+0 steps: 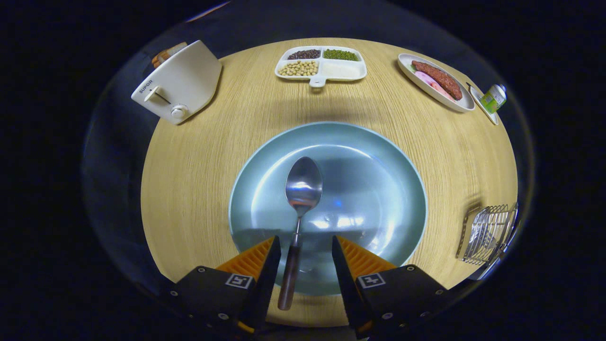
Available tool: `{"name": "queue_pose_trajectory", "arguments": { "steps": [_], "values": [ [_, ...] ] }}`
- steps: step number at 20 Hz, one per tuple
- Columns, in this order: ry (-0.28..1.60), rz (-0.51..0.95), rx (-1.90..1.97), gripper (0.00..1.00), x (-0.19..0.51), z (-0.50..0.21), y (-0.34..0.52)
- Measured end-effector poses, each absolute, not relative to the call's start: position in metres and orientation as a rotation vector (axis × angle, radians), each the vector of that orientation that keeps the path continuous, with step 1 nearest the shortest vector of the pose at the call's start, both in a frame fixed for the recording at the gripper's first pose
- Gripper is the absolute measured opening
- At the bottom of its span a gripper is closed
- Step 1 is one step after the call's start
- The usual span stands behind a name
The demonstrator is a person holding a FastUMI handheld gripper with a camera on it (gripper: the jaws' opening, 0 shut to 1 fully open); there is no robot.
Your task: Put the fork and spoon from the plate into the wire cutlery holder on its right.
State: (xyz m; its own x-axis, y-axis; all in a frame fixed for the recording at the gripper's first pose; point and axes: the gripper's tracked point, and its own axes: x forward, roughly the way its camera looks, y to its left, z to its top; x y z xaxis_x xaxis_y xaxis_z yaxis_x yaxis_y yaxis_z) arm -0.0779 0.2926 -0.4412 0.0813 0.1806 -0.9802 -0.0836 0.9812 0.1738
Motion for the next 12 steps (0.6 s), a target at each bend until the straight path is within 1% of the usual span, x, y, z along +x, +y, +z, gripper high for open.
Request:
{"name": "queue_pose_trajectory", "arguments": {
  "steps": [1, 3, 4, 6, 8, 10, 12],
  "values": [
    [1.484, 0.19, 0.072, 0.62, -0.08, -0.444, 0.292],
    [1.475, 0.169, 0.06, 0.47, -0.076, -0.445, 0.289],
    [1.476, 0.154, 0.056, 0.36, -0.075, -0.446, 0.287],
    [1.482, 0.147, 0.048, 0.17, -0.074, -0.449, 0.283],
    [1.481, 0.163, 0.044, 0.09, -0.075, -0.446, 0.283],
    [1.479, 0.187, 0.051, 0.06, -0.076, -0.442, 0.283],
    [1.46, 0.208, 0.052, 0.05, -0.074, -0.436, 0.281]
  ]
}}
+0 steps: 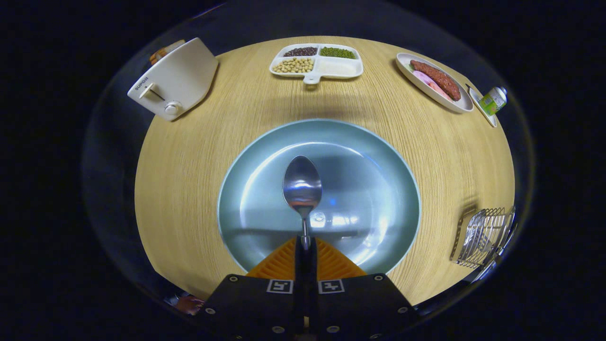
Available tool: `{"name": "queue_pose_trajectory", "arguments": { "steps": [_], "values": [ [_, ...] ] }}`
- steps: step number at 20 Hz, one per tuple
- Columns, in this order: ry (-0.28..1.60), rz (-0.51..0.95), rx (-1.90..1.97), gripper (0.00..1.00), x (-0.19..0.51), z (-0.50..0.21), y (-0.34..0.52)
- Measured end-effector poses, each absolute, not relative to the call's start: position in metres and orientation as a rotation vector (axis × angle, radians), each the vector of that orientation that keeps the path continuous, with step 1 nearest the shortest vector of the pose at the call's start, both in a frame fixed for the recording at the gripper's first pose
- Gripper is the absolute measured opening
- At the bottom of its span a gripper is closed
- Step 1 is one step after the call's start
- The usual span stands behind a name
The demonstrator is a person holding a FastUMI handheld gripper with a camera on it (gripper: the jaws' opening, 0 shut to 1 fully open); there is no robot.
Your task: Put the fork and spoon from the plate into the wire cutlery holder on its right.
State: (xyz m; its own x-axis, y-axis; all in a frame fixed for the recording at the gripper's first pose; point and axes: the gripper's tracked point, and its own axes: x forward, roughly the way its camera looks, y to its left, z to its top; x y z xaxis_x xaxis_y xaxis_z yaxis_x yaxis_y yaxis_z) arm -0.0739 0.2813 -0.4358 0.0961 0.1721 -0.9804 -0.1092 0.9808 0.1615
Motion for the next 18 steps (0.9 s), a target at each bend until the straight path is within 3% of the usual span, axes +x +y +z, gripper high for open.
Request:
{"name": "queue_pose_trajectory", "arguments": {
  "steps": [18],
  "values": [
    [1.228, 0.127, 0.111, 0.05, -0.078, -0.315, 0.121]
  ]
}}
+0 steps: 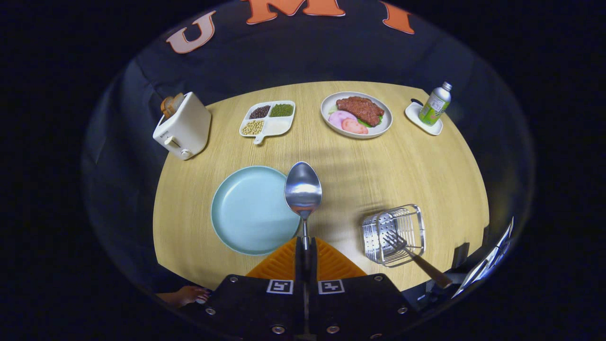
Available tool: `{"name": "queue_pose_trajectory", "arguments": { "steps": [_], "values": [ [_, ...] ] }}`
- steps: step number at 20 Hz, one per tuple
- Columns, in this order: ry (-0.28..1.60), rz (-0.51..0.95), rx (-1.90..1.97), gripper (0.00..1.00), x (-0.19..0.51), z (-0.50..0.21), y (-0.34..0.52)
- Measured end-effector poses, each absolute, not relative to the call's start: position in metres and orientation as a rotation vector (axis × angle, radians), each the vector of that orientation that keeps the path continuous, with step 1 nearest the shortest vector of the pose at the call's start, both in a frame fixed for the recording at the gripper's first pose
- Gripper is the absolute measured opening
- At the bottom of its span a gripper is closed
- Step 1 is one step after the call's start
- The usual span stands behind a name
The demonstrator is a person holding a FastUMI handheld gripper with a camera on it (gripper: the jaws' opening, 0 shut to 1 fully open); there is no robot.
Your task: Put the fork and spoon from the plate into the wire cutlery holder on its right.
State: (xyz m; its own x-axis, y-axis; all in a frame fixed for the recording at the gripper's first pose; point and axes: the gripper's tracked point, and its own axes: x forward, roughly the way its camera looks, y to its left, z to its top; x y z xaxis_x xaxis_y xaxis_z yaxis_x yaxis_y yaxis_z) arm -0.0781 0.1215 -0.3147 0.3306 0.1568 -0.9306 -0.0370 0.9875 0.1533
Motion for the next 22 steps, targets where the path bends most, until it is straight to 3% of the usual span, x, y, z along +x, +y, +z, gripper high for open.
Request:
{"name": "queue_pose_trajectory", "arguments": {
  "steps": [12, 22],
  "values": [
    [1.347, 0.06, 0.033, 0.05, -0.134, -0.322, 0.016],
    [1.508, 0.101, -0.032, 0.05, -0.142, -0.345, 0.005]
  ]
}}
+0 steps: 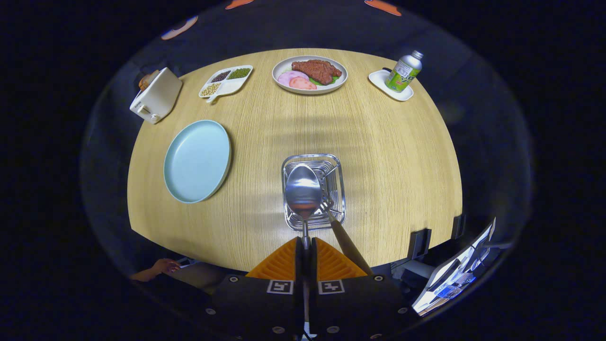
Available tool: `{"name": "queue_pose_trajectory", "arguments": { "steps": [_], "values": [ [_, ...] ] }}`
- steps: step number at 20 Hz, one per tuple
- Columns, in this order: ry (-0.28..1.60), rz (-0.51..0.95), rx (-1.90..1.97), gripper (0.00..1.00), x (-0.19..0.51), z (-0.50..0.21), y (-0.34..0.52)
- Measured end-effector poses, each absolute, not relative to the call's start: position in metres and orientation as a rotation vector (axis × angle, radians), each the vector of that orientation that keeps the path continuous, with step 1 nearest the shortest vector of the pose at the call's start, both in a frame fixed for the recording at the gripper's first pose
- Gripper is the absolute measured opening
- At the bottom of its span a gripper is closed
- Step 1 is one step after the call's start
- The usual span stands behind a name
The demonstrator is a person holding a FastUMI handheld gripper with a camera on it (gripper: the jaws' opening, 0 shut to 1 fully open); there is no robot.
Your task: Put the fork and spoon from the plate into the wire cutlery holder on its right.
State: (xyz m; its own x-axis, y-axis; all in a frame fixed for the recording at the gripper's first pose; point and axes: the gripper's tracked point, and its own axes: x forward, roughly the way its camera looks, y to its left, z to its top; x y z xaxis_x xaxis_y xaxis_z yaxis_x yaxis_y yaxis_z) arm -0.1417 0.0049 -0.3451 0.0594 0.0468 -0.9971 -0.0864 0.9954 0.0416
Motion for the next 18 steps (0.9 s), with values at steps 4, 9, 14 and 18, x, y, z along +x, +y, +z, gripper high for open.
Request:
{"name": "queue_pose_trajectory", "arguments": {
  "steps": [4, 9, 14, 18],
  "values": [
    [1.585, 0.11, -0.029, 0.05, -0.142, -0.352, 0.009],
    [1.649, 0.113, -0.033, 0.05, -0.137, -0.353, 0.009],
    [1.644, 0.101, -0.03, 0.07, -0.127, -0.353, 0.01],
    [1.626, 0.091, -0.026, 0.11, -0.119, -0.352, 0.009]
  ]
}}
